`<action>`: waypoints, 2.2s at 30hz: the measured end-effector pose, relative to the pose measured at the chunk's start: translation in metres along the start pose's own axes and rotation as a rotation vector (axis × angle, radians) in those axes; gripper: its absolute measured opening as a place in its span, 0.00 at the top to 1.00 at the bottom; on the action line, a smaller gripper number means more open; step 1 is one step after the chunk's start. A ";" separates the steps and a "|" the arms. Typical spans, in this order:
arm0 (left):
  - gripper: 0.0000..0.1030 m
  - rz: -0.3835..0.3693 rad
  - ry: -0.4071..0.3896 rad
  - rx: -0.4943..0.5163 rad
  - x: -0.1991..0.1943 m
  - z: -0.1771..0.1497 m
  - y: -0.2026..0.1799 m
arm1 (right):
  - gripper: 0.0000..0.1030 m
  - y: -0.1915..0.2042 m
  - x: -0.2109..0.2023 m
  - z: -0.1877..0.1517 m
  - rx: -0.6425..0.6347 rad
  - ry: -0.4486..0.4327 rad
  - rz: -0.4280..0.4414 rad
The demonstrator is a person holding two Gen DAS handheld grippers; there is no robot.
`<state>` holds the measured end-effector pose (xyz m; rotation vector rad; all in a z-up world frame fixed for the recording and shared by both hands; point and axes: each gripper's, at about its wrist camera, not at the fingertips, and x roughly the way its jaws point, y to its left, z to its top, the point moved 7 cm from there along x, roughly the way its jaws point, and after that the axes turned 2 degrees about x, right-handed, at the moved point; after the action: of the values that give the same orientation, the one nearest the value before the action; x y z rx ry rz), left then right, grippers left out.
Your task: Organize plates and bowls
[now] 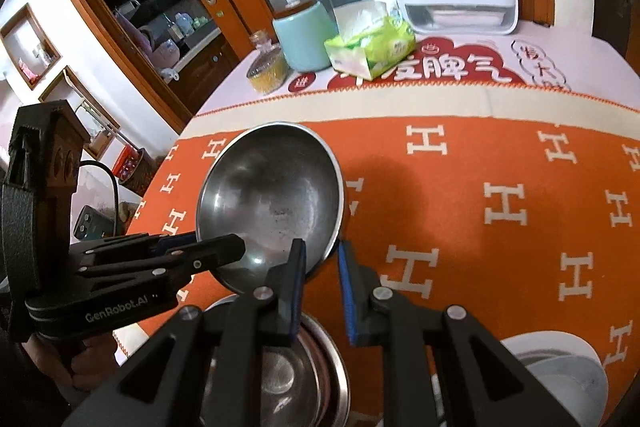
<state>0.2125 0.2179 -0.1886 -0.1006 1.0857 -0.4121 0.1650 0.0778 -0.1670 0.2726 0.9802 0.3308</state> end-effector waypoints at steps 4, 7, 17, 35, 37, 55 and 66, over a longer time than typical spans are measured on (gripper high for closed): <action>0.78 -0.005 -0.016 0.021 -0.014 -0.006 -0.009 | 0.84 0.004 -0.016 -0.005 -0.015 -0.023 -0.006; 0.78 -0.008 -0.017 0.043 -0.022 -0.013 -0.016 | 0.84 0.007 -0.026 -0.011 -0.028 -0.031 -0.013; 0.78 -0.008 -0.010 0.061 -0.039 -0.042 -0.029 | 0.84 0.011 -0.048 -0.035 -0.049 -0.023 -0.020; 0.73 0.017 0.107 0.028 -0.043 -0.101 -0.031 | 0.83 0.024 -0.060 -0.088 -0.089 0.069 -0.019; 0.71 0.019 0.117 0.033 -0.042 -0.104 -0.032 | 0.81 0.025 -0.058 -0.091 -0.087 0.083 -0.019; 0.50 0.030 0.128 0.028 -0.044 -0.112 -0.031 | 0.80 0.020 -0.053 -0.099 -0.057 0.124 0.008; 0.34 0.024 0.059 0.010 -0.059 -0.104 -0.030 | 0.61 0.006 -0.055 -0.105 0.021 0.138 0.022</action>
<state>0.0901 0.2250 -0.1799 -0.0669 1.1413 -0.4009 0.0476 0.0696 -0.1788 0.2829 1.1179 0.3635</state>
